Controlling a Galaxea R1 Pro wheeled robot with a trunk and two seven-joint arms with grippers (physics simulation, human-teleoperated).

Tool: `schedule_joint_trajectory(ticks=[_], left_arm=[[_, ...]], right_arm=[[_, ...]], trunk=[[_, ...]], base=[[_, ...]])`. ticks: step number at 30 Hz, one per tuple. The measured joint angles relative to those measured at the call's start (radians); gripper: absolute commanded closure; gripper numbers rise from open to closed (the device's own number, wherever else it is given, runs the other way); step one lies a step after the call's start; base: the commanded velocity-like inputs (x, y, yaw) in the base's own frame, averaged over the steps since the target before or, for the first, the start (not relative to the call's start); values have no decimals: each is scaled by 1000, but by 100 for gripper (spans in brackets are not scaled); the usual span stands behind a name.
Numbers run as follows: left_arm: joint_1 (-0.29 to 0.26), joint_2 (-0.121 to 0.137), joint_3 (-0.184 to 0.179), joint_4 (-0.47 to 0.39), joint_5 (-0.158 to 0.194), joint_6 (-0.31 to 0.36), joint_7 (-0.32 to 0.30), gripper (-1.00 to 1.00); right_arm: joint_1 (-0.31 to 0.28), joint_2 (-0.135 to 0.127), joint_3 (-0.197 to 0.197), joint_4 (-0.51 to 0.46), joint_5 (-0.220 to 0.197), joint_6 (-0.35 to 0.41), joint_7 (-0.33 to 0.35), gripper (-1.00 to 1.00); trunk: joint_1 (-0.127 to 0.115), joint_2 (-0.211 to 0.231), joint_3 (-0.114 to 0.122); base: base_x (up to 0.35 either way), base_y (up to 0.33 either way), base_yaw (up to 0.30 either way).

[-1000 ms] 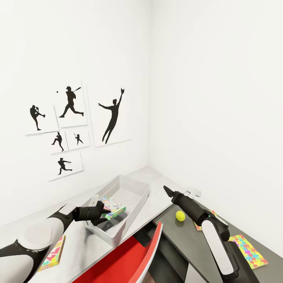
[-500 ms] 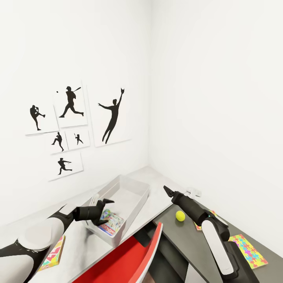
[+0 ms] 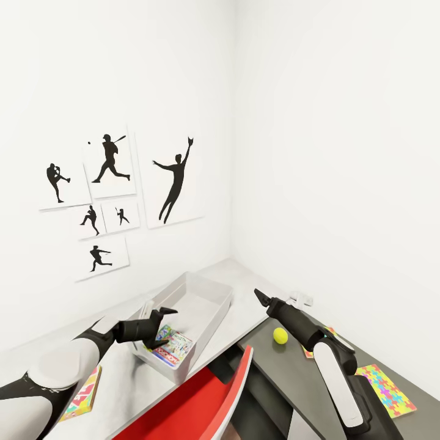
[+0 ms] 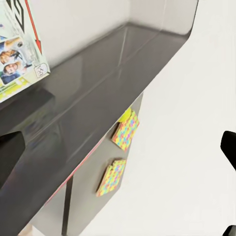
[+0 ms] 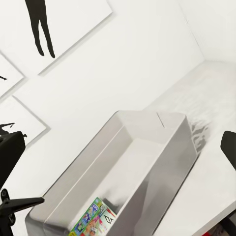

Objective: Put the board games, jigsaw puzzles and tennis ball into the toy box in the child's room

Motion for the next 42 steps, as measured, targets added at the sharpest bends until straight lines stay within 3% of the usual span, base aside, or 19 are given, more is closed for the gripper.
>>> schedule_joint_trajectory(ticks=[5, 8, 12, 14, 15, 16, 17, 18, 19, 20, 21, 23, 25, 27, 28, 30, 34, 38, 42], left_arm=[[0, 5, -5, -2, 0, 1, -44, -100], [0, 8, -21, -8, -1, 4, -104, -100], [1, 12, -128, -52, -2, 9, -240, -100], [1, 13, -203, -84, -1, 11, -313, -100], [3, 13, -287, -126, 0, 12, -396, -100], [4, 13, -336, -154, -2, 12, -444, -100], [8, 15, -427, -221, 1, 13, -545, -100], [11, 18, -474, -262, -2, 12, -601, -100], [19, 28, -552, -345, -1, 11, -710, -100], [30, 36, -589, -393, -5, 9, -766, -100], [64, 55, -646, -482, -5, 6, -869, -100], [126, 88, -703, -619, -7, 1, -1005, -100], [186, 118, -730, -744, -8, -2, -1107, -100], [225, 141, -740, -814, -9, -8, -1154, -100], [261, 165, -744, -866, -7, -17, -1186, -100], [311, 209, -742, -914, -3, -33, -1216, -100], [373, 260, -710, -947, 0, -57, -1252, -100], [445, 279, -651, -959, 0, -118, -1277, -100], [489, 280, -622, -962, -1, -209, -1282, -100]], right_arm=[[0, 0, 0, 0, -1, 0, 0, -100], [0, 0, 0, 0, -1, 0, 1, -100], [0, 0, 0, 0, 0, 0, 1, -100], [0, 0, 0, 0, 0, 0, 1, -100], [0, 0, 0, 0, 0, 0, 1, -100], [0, 0, 0, 0, 0, 0, 0, -100], [0, 0, 0, 0, 0, -1, 0, -100], [0, 0, 0, 0, 0, -1, 0, -100], [0, 0, 0, 0, 0, -1, 0, -100], [0, 0, 0, 0, 0, -1, 0, -100], [0, 0, 0, 1, 1, -1, 1, -100], [0, 0, 0, 1, 2, -1, 0, -100], [0, 0, 0, 2, 3, -1, 0, -100], [0, 1, 0, 2, 4, -1, 0, -100], [0, 1, 0, 2, 5, -2, 0, -100], [0, 2, 0, 3, 7, -2, 0, -100], [0, 3, 0, 2, 9, -3, 0, -100], [0, 4, 1, 1, 11, -4, 0, -100], [0, 6, 3, 2, 12, -4, 0, -100]], trunk=[[0, 0, 0], [0, 0, 0], [0, 0, 0], [0, 0, 0], [0, 0, 0], [0, 0, 0], [0, 0, 0], [0, 0, 0], [0, 0, 0], [0, 0, 0], [0, 0, 0], [0, 0, 0], [0, 0, 0], [0, 0, 0], [0, 0, 0], [0, 0, 0], [0, 0, 0], [0, 0, 0], [0, 0, 0]], base=[[0, 0, 0], [0, 0, 0], [0, 0, 0], [0, 0, 0], [0, 0, 0], [0, 0, 0], [0, 0, 0], [0, 0, 0], [0, 0, 0], [0, 0, 0], [0, 0, 0], [0, 0, 0], [0, 0, 0], [0, 0, 0], [0, 0, 0], [-35, 0, 0], [-156, 0, 0], [-252, 0, 0], [-100, 0, 0]])
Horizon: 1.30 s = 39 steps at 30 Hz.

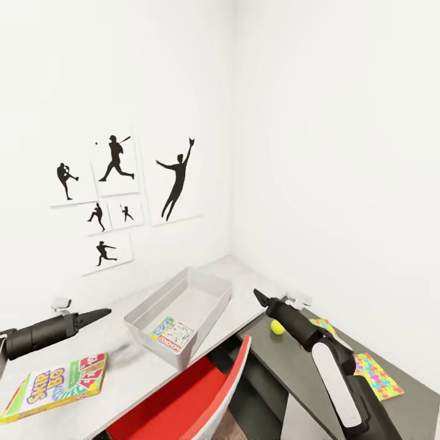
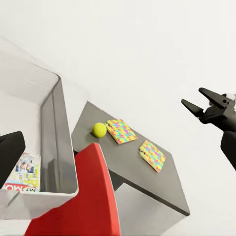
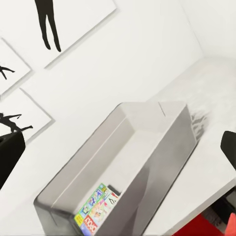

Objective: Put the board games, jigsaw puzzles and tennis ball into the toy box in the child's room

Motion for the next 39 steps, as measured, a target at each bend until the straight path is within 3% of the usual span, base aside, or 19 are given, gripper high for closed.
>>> schedule_joint_trajectory(ticks=[3, 7, 21, 39], left_arm=[[15, 2, 9, -4, 3, -56, -6, -100], [20, 5, 13, -5, 4, -76, -10, -100], [22, 1, 15, -6, 5, -86, -10, -100], [24, -3, 3, -9, 2, -90, -9, -100]], right_arm=[[0, 6, 4, 1, 0, -2, 0, -100], [0, 9, 10, 1, 1, -29, -1, -100], [0, -3, 9, -4, 0, -67, 0, -100], [0, 10, 17, -11, 3, -69, -14, -100]], trunk=[[0, 0, 0], [0, 0, 0], [0, 0, 0], [0, 0, 0]], base=[[-43, 0, 0], [-164, 0, 0], [-132, 0, 0], [-126, 0, 0]])
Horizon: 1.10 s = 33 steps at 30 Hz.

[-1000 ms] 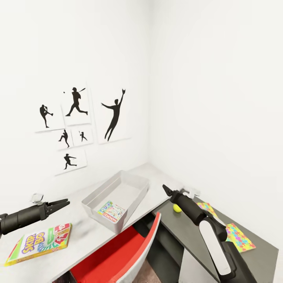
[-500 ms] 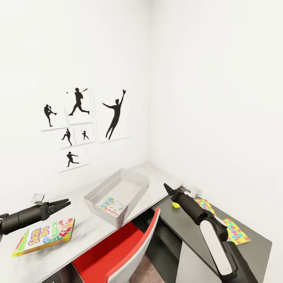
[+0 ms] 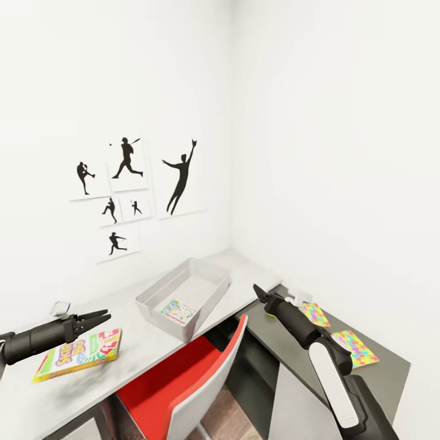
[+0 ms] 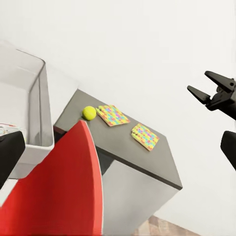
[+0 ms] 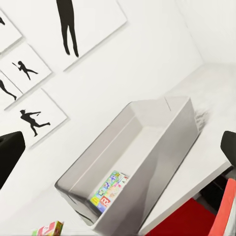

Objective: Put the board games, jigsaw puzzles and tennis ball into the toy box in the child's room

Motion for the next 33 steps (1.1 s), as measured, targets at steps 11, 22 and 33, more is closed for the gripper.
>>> schedule_joint_trajectory(ticks=[11, 22, 33], left_arm=[[2, 3, 3, 2, 2, 14, -42, -100], [-9, 12, 8, 4, -8, 79, -50, -100], [-12, 11, 4, 4, -10, 82, -49, -100]], right_arm=[[0, -11, -4, -4, -1, 4, 1, -100], [0, -10, -4, 3, -2, 4, 2, -100], [0, -11, -4, 3, -2, 4, 6, -100]], trunk=[[0, 0, 3], [0, 0, 15], [0, 0, 28]], base=[[-26, 0, -55], [-19, 0, -199], [-157, 0, -211]])
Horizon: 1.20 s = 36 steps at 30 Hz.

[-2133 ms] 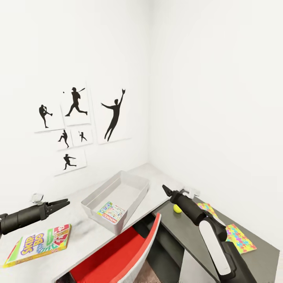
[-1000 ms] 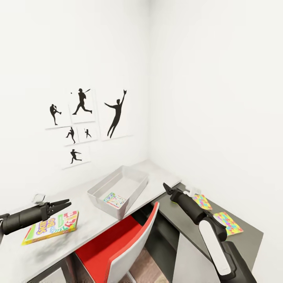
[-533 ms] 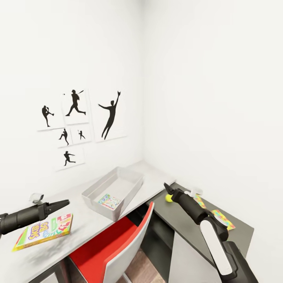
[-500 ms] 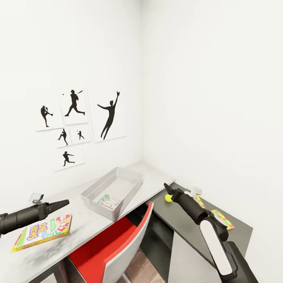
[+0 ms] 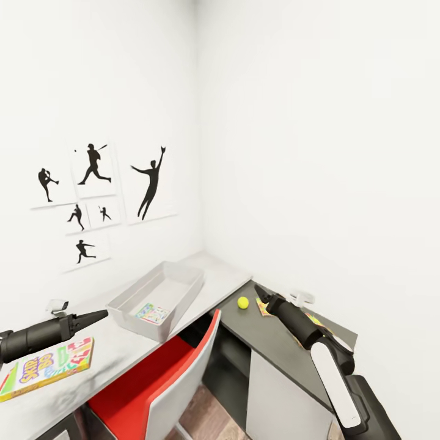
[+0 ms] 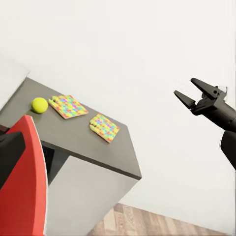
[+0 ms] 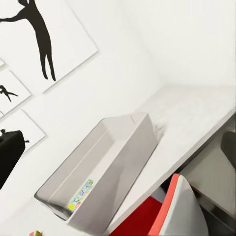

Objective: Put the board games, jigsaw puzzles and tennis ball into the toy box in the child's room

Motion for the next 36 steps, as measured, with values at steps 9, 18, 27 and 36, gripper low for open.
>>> schedule_joint_trajectory(ticks=[9, 18, 27, 36], left_arm=[[0, -1, -2, 0, 0, -1, 1, -100], [0, -4, -4, 0, 0, -4, 2, -100], [0, -5, -5, 0, 0, -7, 4, -100], [0, -5, -5, 0, 0, -9, 4, -100]], right_arm=[[-1, 0, 0, 1, 0, -1, 2, -100], [-1, 5, 2, 0, 0, -2, 3, -100], [0, 2, 1, 2, -2, -2, 5, -100], [-1, 5, 1, 4, -2, -2, 5, -100]], trunk=[[0, 0, 11], [0, 0, 15], [0, 0, 15], [0, 0, 15]], base=[[-14, 0, -210], [-1, 0, -59], [0, 0, -96], [0, 0, -261]])
